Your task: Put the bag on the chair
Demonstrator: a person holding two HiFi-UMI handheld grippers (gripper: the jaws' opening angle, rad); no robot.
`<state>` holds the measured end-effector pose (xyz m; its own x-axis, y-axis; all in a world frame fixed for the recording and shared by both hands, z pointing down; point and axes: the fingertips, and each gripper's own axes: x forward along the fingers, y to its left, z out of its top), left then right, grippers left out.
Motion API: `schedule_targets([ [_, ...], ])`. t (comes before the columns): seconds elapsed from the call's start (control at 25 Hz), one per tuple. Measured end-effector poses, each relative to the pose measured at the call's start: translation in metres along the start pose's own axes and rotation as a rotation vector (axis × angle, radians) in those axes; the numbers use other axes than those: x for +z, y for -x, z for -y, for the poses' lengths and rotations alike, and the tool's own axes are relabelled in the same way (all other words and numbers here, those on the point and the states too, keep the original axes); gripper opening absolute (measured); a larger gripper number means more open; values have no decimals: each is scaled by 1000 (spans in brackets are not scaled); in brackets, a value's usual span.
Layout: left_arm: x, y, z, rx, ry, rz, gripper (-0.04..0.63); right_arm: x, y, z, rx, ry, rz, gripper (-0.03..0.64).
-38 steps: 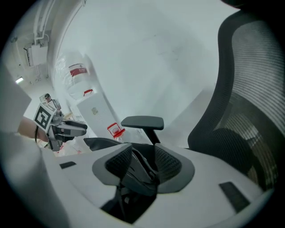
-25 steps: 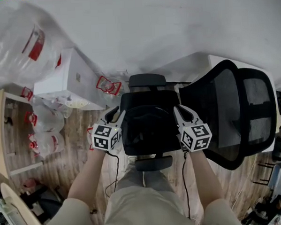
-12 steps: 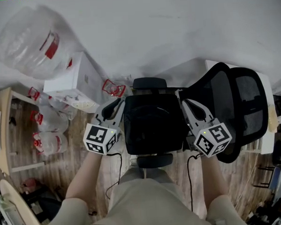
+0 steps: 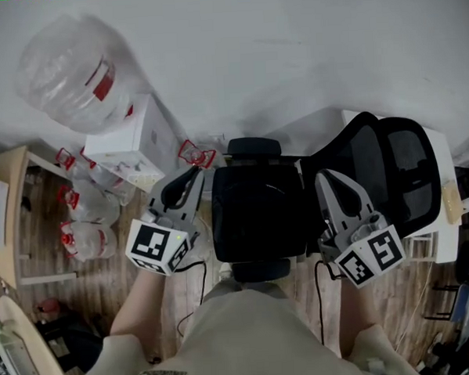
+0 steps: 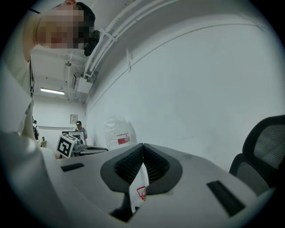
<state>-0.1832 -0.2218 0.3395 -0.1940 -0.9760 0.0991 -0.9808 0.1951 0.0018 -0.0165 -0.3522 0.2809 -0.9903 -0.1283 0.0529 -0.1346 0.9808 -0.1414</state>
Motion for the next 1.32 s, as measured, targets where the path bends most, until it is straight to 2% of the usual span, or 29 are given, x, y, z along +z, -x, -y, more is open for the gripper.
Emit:
schedule_targets([
  [0.36, 38, 31, 18, -22, -67, 31, 25, 37, 26, -42, -9, 145, 40, 21],
  [0.64, 43, 50, 35, 9, -105, 40, 23, 34, 38, -69, 19, 143, 37, 21],
  [0.88, 42, 53, 36, 16, -100, 34, 21, 27, 39, -75, 6, 176, 24, 21],
  [1.32, 40, 51, 33, 43, -85, 31, 21, 21, 37, -71, -5, 163, 9, 21],
])
